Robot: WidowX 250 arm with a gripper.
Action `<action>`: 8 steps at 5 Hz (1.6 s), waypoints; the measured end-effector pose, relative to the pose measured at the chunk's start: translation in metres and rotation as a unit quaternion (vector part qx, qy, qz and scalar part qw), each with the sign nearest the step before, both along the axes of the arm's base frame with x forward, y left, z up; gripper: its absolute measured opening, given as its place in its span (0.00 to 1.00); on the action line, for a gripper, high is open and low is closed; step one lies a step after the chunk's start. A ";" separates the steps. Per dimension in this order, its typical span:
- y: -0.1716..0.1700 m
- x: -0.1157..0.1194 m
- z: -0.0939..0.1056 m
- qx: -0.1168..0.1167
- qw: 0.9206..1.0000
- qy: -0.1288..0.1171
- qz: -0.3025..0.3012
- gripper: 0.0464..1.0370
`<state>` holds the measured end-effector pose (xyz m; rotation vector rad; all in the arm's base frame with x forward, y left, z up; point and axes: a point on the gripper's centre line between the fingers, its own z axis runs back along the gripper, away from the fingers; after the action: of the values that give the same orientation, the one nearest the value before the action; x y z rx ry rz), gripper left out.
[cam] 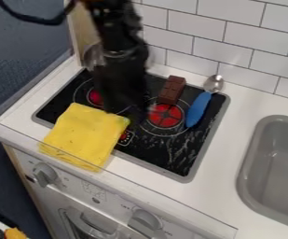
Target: Move the yellow cloth to the bottom-left of the stove
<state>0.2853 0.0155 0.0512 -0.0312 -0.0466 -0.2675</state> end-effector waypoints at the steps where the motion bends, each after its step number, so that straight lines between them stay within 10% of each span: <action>1: -0.017 -0.002 0.000 0.004 1.000 0.008 0.002 0.96; 3: 0.055 -0.016 0.022 0.004 0.996 -0.044 0.072 0.96; 5: 0.079 -0.010 -0.023 -0.011 0.995 0.014 0.094 0.96; 8: 0.062 -0.008 -0.046 0.040 0.996 0.030 0.070 0.96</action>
<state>0.2769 0.0772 0.0054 0.0440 0.0209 -0.1271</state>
